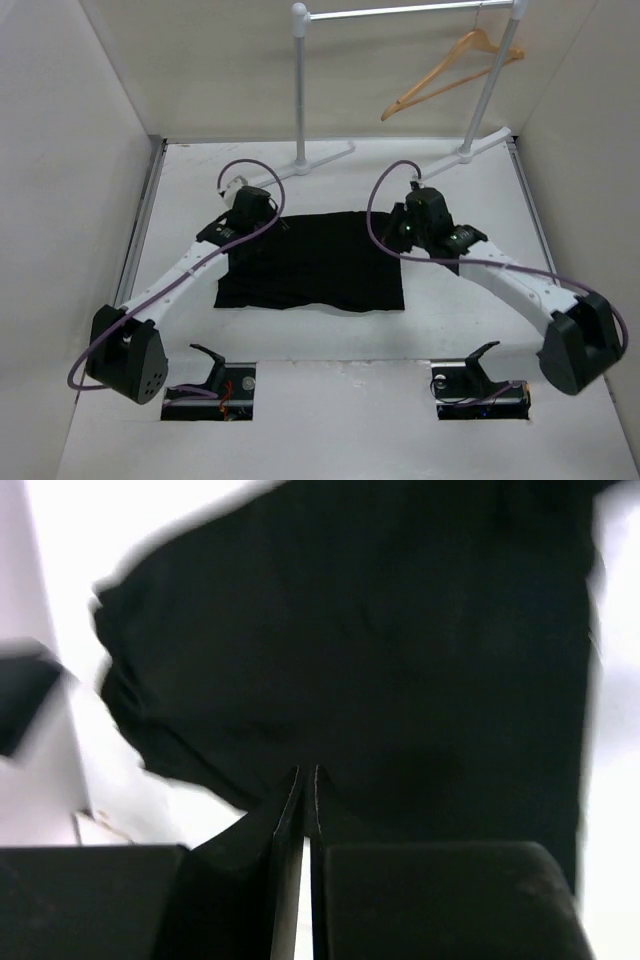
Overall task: Place the trousers on the hanger
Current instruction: Fold the trousers at the center of the board.
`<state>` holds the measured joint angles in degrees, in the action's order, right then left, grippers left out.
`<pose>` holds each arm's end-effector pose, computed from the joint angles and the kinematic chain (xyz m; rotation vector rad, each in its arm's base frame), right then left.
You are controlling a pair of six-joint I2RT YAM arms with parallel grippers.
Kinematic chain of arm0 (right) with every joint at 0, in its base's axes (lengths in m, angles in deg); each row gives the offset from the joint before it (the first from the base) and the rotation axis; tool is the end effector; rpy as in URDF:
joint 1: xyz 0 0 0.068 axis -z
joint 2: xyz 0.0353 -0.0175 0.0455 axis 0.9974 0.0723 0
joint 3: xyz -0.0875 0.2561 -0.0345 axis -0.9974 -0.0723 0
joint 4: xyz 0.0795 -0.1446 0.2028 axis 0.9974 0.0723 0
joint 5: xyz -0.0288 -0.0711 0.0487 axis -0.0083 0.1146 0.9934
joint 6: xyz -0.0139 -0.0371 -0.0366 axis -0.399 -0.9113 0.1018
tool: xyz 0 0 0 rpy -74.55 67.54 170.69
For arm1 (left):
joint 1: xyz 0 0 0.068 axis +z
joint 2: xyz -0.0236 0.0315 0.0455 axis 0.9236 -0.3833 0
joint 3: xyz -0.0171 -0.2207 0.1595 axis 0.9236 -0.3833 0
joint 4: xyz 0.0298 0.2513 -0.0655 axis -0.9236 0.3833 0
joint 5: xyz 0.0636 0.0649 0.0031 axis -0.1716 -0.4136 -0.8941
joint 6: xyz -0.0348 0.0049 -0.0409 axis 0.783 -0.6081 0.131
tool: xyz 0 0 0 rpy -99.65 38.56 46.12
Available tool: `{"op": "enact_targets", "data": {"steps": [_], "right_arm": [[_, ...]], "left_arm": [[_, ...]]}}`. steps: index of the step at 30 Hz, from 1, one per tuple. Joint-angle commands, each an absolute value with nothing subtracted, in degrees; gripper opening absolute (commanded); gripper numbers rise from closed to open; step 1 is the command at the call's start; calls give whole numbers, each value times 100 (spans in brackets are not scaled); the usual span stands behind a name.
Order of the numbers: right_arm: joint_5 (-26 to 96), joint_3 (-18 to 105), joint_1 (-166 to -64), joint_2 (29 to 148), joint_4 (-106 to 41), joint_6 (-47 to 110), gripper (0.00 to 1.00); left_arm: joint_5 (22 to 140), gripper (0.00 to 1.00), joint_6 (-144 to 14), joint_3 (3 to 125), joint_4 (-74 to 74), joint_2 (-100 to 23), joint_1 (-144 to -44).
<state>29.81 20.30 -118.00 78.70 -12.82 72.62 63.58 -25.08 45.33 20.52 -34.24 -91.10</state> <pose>0.2290 0.1456 0.2730 0.3023 2.3536 0.7623 0.2549 -0.1052 0.2821 -0.6325 2.1548 -0.5505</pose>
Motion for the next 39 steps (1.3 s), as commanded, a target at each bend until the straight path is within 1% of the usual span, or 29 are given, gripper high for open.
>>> {"op": "enact_targets", "data": {"steps": [1,4,8,13,17,19,20,23,24,26,28,31,32,35,36,37,39], "right_arm": [[3719,2293,-11325,8763,-2838,7049,11],[4160,2504,-10771,9799,-3543,7189,10],[4486,3014,-10339,11127,-3694,7585,10],[4486,3269,-10321,11727,-3896,8025,10],[4424,3427,-10365,11886,-3809,8042,11],[4416,3507,-10426,11799,-3668,7999,16],[4416,3516,-10453,11659,-3589,7929,21],[4372,3437,-10471,11009,-3308,7665,41],[4372,3410,-10479,10824,-3229,7621,46],[4380,3262,-10497,10315,-3071,7472,53],[4380,2999,-10523,9849,-2948,7357,56],[4407,2367,-10523,9199,-2842,7313,56],[4398,2103,-10523,9005,-2859,7322,53],[4389,1382,-10541,8609,-2868,7366,34],[4407,1162,-10619,8521,-2894,7392,28],[4372,951,-10742,8441,-2903,7401,25],[4215,565,-10883,8309,-2947,7480,23]], "left_arm": [[6271,41,-2451,4500,1840,-3709,-9501],[6112,41,-2451,4061,1540,-3701,-9546],[6042,42,-2530,3332,1408,-3587,-9231],[6086,44,-2557,2374,1460,-3192,-8790],[6147,50,-2522,2135,1749,-2559,-8719],[6156,54,-2495,2283,2092,-2278,-8719],[6156,55,-2495,2397,2259,-2155,-8711],[6121,58,-2495,2828,2620,-1855,-8737],[6095,59,-2495,2986,2664,-1811,-8772],[6138,58,-2495,3311,2665,-1907,-8842],[6182,54,-2486,3654,2586,-2239,-9035],[6217,45,-2504,4102,2201,-2916,-9474],[6244,44,-2513,4217,2025,-3153,-9614],[6367,43,-2539,4577,1541,-3944,-9905],[6402,43,-2548,4648,1366,-4190,-9932],[6437,43,-2557,4683,1199,-4401,-9924],[6455,43,-2600,4693,899,-4780,-9792]]}}
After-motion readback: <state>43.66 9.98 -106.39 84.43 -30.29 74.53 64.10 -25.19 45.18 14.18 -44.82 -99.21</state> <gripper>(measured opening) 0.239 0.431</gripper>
